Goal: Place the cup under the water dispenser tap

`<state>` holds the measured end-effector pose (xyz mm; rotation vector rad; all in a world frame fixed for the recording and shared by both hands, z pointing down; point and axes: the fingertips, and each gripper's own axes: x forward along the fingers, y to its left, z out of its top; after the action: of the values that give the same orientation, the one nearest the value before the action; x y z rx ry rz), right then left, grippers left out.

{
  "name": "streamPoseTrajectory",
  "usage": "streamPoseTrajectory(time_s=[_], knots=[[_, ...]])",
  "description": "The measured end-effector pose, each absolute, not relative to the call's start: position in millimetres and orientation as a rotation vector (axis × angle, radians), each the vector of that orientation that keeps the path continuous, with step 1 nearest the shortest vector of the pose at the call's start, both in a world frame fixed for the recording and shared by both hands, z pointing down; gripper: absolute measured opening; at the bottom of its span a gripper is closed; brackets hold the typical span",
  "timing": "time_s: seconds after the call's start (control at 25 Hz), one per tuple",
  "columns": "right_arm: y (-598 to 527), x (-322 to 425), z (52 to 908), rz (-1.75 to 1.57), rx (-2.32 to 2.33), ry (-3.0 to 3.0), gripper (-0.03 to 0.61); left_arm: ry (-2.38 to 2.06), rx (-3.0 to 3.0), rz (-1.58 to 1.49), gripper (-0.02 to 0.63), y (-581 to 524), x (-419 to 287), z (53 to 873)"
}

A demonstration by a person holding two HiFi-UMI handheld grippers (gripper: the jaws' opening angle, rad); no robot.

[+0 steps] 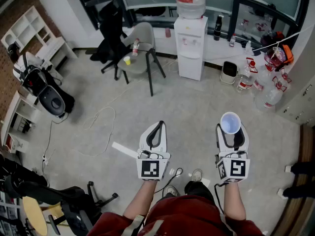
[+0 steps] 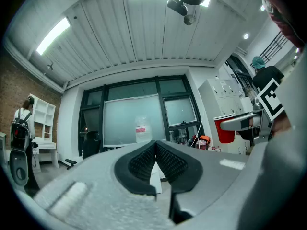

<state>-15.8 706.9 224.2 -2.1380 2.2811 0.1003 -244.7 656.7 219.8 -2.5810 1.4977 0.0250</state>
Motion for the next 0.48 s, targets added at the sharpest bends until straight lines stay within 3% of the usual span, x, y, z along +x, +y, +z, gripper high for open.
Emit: streamPoseTrajectory(time_s=[0.48], knots=[[667,42,235,0.095,-2.113,2.3,0.298,1.509,-2.595,0.029,-0.003,622,-174,221]])
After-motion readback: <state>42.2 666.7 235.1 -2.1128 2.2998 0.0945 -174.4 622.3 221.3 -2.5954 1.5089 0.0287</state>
